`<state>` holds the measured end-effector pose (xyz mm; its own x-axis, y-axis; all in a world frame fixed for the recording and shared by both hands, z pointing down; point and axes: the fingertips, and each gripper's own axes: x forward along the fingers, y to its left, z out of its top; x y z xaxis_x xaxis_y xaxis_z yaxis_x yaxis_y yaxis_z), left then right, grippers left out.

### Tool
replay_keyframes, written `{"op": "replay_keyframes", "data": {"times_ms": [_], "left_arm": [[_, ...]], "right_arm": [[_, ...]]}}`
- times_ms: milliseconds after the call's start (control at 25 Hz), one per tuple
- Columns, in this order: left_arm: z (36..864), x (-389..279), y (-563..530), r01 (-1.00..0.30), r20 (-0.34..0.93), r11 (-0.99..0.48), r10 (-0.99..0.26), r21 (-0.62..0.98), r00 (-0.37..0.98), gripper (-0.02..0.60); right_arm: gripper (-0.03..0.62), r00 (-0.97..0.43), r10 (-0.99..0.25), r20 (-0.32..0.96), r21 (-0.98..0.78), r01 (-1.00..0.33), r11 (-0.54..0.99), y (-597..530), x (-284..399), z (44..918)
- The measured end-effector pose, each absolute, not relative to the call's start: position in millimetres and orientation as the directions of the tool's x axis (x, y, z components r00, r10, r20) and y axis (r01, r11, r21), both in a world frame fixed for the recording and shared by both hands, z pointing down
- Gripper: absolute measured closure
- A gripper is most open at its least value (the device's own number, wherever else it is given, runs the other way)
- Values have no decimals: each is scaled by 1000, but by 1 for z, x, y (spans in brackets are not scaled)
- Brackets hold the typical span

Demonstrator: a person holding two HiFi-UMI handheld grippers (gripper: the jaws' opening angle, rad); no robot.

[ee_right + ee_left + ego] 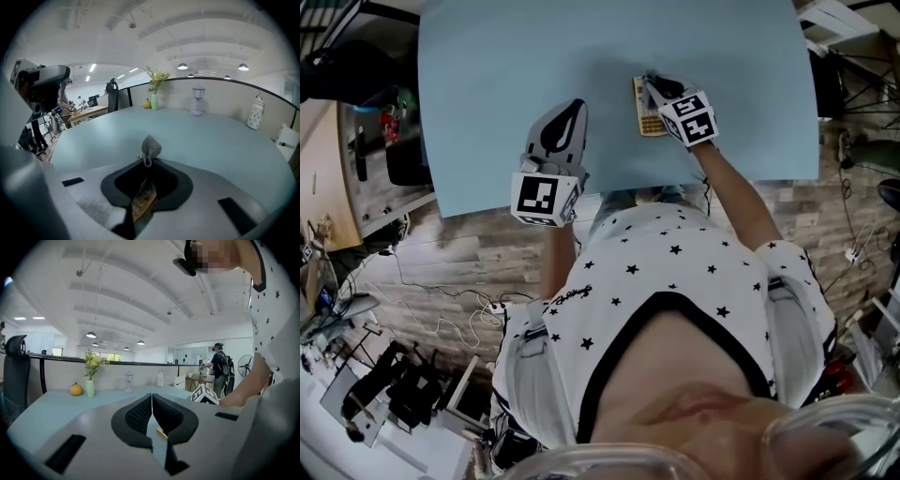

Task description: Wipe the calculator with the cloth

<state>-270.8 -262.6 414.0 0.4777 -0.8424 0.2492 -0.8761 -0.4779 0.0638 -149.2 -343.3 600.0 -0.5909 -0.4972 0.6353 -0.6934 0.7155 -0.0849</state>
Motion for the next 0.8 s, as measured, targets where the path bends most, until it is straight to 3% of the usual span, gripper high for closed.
{"op": "replay_keyframes", "data": {"times_ms": [800], "left_arm": [[408,-254,-264,-858,233,-511,-829,56,509,551]], "right_arm": [[556,-530,-552,644,-79,-764,641,-347,-102,602]]}}
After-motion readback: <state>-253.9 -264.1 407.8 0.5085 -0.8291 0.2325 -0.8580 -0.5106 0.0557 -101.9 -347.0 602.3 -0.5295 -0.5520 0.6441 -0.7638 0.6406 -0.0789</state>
